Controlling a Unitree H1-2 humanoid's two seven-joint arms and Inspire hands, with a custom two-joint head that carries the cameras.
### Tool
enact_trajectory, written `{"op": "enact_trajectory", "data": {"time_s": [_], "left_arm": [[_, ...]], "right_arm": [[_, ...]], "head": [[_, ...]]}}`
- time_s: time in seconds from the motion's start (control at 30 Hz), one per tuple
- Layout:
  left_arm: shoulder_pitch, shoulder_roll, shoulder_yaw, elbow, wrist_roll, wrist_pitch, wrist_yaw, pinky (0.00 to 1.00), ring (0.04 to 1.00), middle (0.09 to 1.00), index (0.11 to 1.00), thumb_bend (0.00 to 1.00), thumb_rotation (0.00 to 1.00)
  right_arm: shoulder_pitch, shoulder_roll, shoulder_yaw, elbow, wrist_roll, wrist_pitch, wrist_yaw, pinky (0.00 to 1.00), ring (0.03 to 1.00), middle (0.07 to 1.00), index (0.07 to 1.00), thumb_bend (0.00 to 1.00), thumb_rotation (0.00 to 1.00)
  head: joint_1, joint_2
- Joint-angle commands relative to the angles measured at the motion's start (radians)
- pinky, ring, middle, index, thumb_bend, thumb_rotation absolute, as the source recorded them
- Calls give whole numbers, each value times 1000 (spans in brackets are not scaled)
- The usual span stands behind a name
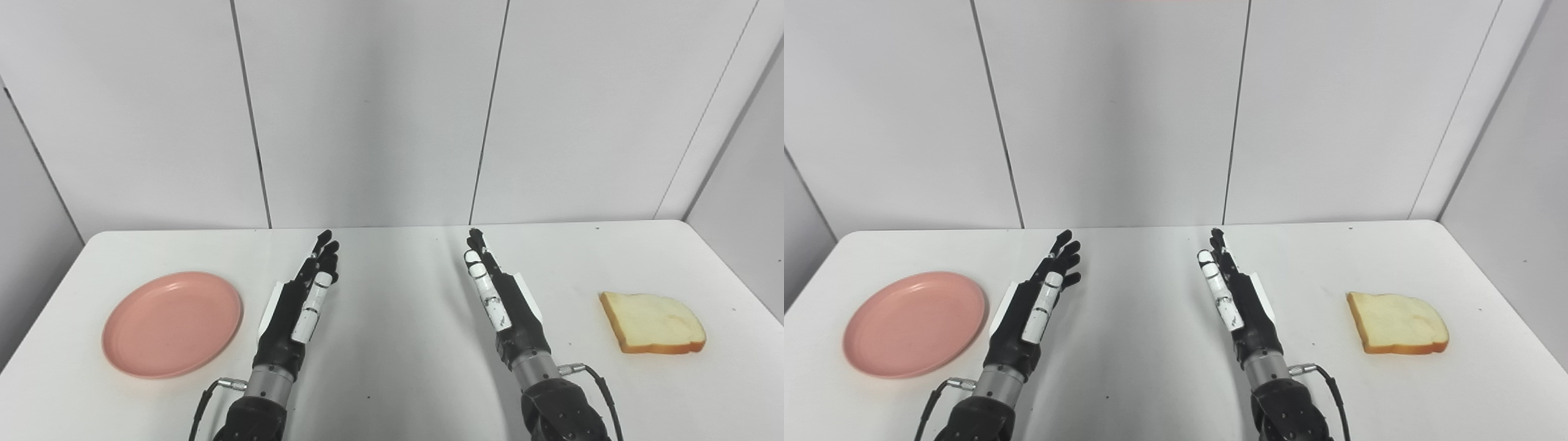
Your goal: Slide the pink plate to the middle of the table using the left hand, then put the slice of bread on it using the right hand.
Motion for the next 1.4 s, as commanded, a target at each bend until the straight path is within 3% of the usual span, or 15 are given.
{"op": "enact_trajectory", "data": {"time_s": [0.0, 1.37], "left_arm": [[-24, -7, 1, -29, -4, -7, 2, 881, 940, 946, 942, 552, 1000], [-28, 1, -7, -32, 17, 16, 3, 918, 952, 953, 948, 555, 1000]], "right_arm": [[-19, 0, 4, -29, -8, -40, -1, 996, 1000, 1000, 1000, 233, 1000], [-19, 3, 7, -32, -23, -30, -5, 986, 1000, 1000, 1000, 225, 1000]], "head": [[0, 0], [0, -4]]}}
